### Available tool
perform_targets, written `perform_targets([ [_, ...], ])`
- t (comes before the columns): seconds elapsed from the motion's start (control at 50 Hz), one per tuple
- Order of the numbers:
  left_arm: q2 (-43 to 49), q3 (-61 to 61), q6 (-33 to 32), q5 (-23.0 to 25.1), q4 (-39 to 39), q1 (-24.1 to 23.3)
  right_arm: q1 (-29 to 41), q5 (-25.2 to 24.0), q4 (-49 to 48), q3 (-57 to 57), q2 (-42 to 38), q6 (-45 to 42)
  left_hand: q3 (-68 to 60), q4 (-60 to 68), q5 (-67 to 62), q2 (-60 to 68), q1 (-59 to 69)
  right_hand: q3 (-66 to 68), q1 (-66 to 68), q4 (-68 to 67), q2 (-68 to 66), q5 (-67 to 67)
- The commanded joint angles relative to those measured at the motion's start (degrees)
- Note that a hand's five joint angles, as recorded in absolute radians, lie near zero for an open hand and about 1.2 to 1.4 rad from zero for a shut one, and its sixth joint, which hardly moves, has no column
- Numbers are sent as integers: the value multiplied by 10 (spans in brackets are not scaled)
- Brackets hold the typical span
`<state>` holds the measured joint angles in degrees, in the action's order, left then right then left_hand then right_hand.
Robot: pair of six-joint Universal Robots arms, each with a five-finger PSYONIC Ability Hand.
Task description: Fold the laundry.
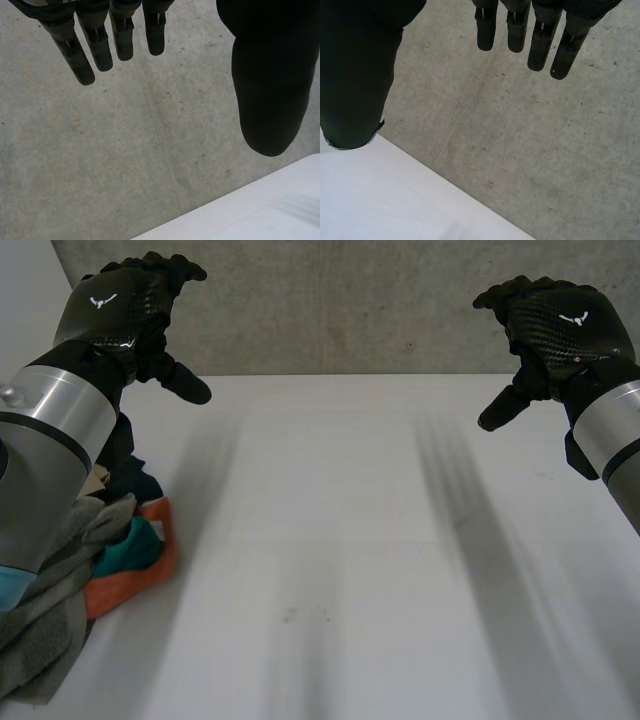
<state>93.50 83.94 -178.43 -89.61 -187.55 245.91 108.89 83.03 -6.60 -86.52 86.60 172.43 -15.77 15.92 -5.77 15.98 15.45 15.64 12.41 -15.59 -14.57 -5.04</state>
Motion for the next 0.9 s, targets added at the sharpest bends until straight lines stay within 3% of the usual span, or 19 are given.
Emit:
perform_targets([
  [0.02,0,1,3,2,2,2,-1,0,-1,-1,1,0,58,-59,58,-60,-54,-56,-24,56,46,50],
  [0.28,-7,-2,-9,2,7,9,-5,-1,0,0,1,0,58,-59,58,-60,-54,-56,-24,56,46,50],
  [0.38,-17,4,-62,0,6,69,-1,-2,1,2,5,-3,58,-59,58,-60,-54,-56,-24,56,46,50],
  [0.46,-6,1,-132,6,3,159,2,-3,1,1,7,-3,56,-57,56,-58,-52,-56,-24,56,46,50],
  [0.54,50,-22,-212,7,-4,213,2,-3,1,1,7,-3,56,-57,56,-58,-52,-56,-24,56,46,50],
  [0.7,201,-93,-407,3,-49,299,3,-5,1,0,5,-4,54,-55,54,-56,-51,-56,-24,56,46,50],
  [0.78,267,-125,-468,4,-55,320,3,-5,1,-1,5,-4,24,-25,24,-26,-21,-56,-24,56,46,50],
  [0.82,291,-142,-478,2,-57,322,3,-5,1,-2,4,-4,-37,35,-37,34,40,-56,-24,56,46,50],
  [0.86,312,-162,-478,-2,-56,324,3,-5,1,-2,3,-5,-296,295,-296,294,300,-56,-24,56,46,50],
  [0.9,317,-166,-476,-3,-57,317,3,-5,1,-2,2,-5,-640,639,-640,638,644,-56,-24,56,46,50],
])
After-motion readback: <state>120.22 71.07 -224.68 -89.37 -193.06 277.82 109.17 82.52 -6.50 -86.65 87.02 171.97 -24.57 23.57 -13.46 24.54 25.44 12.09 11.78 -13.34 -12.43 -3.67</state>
